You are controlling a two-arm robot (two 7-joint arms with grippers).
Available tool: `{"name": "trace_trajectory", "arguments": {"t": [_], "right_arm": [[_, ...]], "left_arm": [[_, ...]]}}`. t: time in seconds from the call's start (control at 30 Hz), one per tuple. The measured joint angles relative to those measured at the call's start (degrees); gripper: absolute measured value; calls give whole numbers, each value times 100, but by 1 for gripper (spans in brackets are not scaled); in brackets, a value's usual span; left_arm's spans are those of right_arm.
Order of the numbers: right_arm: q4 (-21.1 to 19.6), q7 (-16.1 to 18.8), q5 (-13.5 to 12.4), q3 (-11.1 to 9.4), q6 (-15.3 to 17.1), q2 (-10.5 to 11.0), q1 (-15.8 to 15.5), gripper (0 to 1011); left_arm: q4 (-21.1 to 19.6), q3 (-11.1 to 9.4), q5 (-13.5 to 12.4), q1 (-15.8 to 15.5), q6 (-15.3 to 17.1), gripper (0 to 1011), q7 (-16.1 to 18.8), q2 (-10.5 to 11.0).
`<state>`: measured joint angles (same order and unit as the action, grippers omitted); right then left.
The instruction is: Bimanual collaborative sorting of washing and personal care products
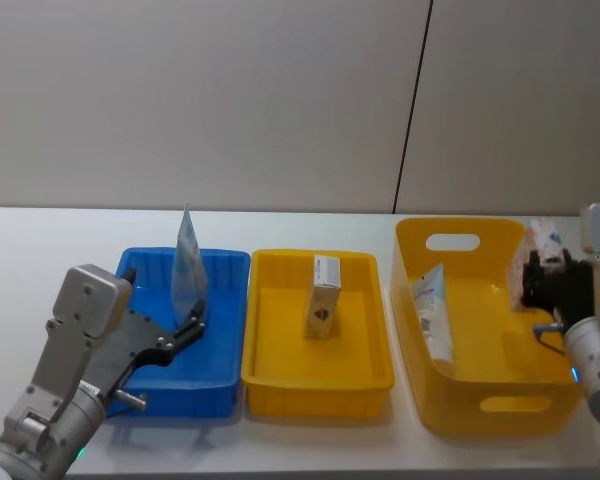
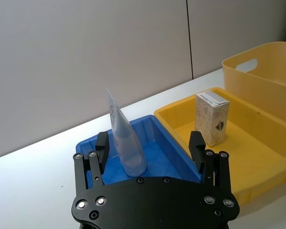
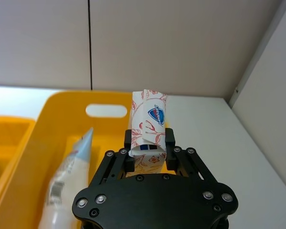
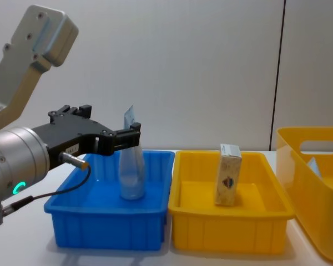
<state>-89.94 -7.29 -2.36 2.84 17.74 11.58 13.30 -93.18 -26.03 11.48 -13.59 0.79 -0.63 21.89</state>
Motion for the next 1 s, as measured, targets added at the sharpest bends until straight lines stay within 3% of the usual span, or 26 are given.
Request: {"name": "trace_trajectory", "arguments": {"t": [0.43, 0.87, 1.0], "right_arm": [[122, 140, 117, 95, 213, 103, -58, 318], [174, 194, 162, 131, 298, 146, -81, 746], [181, 201, 167, 135, 308, 150, -82, 834]], "left_arm": [[0, 0, 0, 0, 0, 1001, 0, 0], [0, 0, 0, 0, 0, 1001, 0, 0], [0, 0, 0, 0, 0, 1002, 0, 1]]}}
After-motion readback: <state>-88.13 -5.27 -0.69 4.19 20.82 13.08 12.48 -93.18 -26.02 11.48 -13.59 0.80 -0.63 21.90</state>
